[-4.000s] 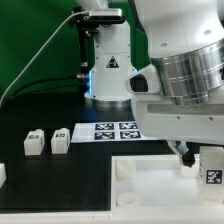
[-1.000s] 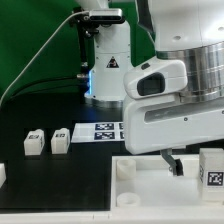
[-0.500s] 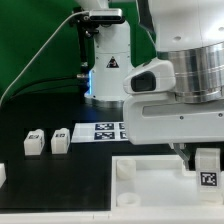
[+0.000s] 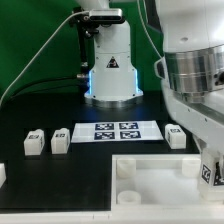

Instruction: Assemble one leg

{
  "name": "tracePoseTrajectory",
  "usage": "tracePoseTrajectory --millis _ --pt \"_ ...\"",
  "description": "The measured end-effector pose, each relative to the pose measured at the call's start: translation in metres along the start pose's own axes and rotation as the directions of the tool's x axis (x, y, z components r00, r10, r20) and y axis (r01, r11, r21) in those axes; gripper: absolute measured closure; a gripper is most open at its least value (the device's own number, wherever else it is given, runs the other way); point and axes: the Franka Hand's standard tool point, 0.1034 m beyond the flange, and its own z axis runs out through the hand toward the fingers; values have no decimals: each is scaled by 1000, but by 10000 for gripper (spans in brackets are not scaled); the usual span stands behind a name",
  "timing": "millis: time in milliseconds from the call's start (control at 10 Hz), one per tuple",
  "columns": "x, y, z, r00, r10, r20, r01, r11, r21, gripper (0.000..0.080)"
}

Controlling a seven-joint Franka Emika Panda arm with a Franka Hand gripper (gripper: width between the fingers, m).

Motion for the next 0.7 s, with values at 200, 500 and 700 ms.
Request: tracePoseTrajectory --millis 200,500,700 --pt "2 -2 -2 976 216 25 -216 976 8 506" --pt "3 0 1 993 115 18 -115 993 4 394" --pt "6 7 11 984 -179 6 179 984 -16 173"
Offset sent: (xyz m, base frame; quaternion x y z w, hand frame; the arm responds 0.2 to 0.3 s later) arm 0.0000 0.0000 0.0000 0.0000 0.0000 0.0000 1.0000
